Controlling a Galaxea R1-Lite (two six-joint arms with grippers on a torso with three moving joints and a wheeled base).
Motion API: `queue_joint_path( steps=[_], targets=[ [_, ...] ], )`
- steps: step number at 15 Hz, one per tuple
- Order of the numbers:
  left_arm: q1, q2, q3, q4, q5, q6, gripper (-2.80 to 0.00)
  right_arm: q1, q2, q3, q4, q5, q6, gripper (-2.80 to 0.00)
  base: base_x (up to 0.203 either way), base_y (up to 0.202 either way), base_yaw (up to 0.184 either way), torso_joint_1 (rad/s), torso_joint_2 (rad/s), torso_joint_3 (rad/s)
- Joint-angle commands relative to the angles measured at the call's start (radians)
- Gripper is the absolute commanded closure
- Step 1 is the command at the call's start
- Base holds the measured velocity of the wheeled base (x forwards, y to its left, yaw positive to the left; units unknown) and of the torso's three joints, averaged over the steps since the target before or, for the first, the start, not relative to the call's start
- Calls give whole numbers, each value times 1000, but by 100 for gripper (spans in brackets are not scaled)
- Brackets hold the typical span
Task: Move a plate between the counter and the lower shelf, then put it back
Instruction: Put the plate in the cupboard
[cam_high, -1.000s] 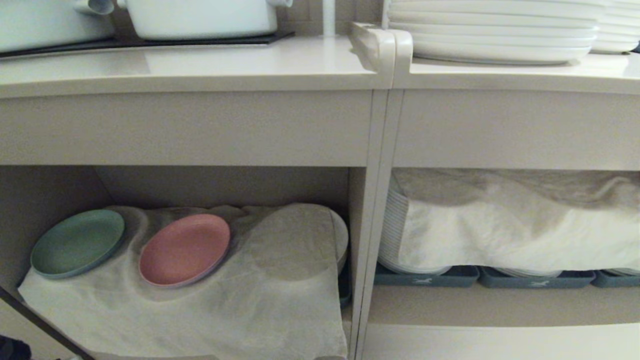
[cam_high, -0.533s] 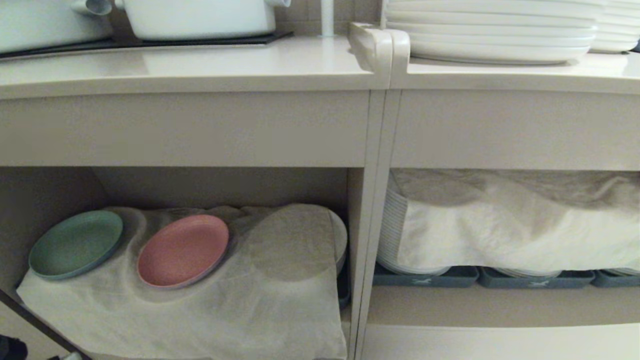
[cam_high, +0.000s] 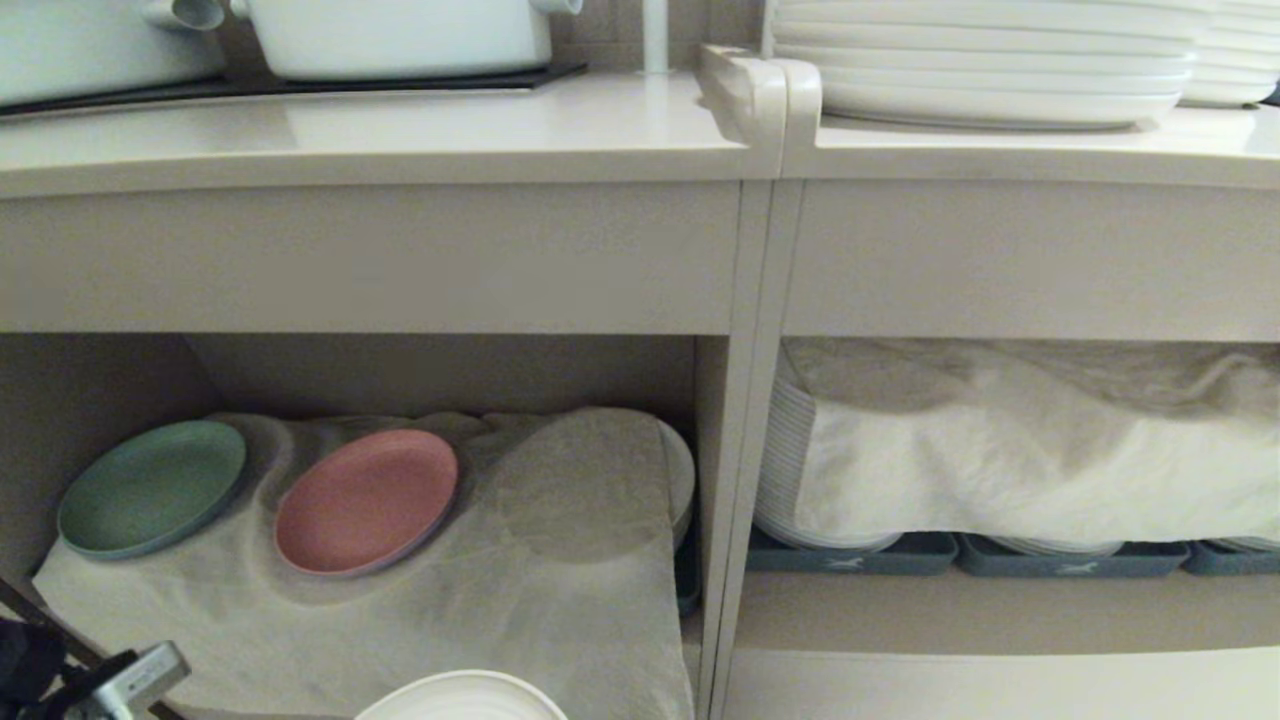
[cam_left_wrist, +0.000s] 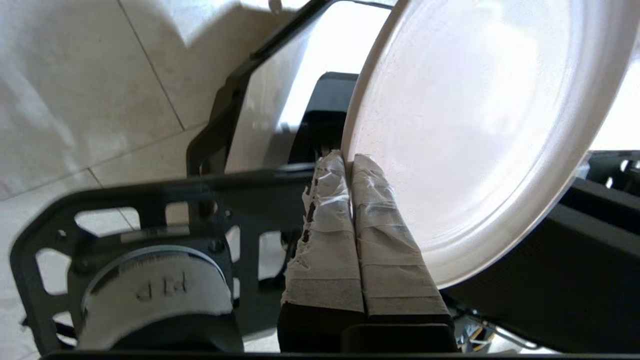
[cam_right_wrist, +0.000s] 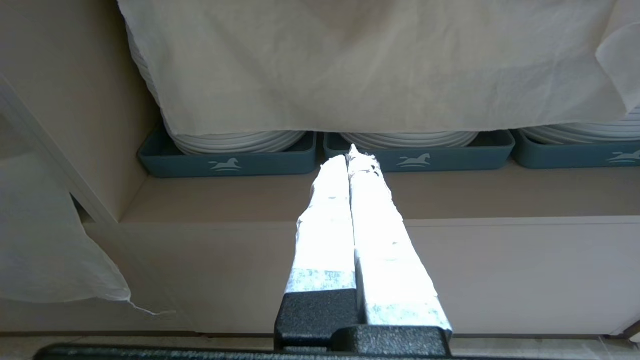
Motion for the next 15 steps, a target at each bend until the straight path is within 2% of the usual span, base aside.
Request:
queue_joint_path(
  steps=[1, 7, 10, 13, 15],
  targets=[
    [0, 99, -9, -34, 2, -2, 0, 1, 1, 0, 0, 0, 0, 0, 0, 0, 0, 0, 0, 0],
    [1, 292, -19, -247, 9, -12, 0, 1, 1, 0, 0, 0, 0, 0, 0, 0, 0, 0, 0, 0],
    [0, 354, -39, -292, 8, -26, 0, 1, 1, 0, 0, 0, 0, 0, 0, 0, 0, 0, 0, 0],
    [-8, 427, -93, -309, 0, -64, 0, 1, 1, 0, 0, 0, 0, 0, 0, 0, 0, 0, 0, 0],
    [-37, 467, -100, -398, 1, -125, 0, 1, 1, 0, 0, 0, 0, 0, 0, 0, 0, 0, 0, 0]
  ],
)
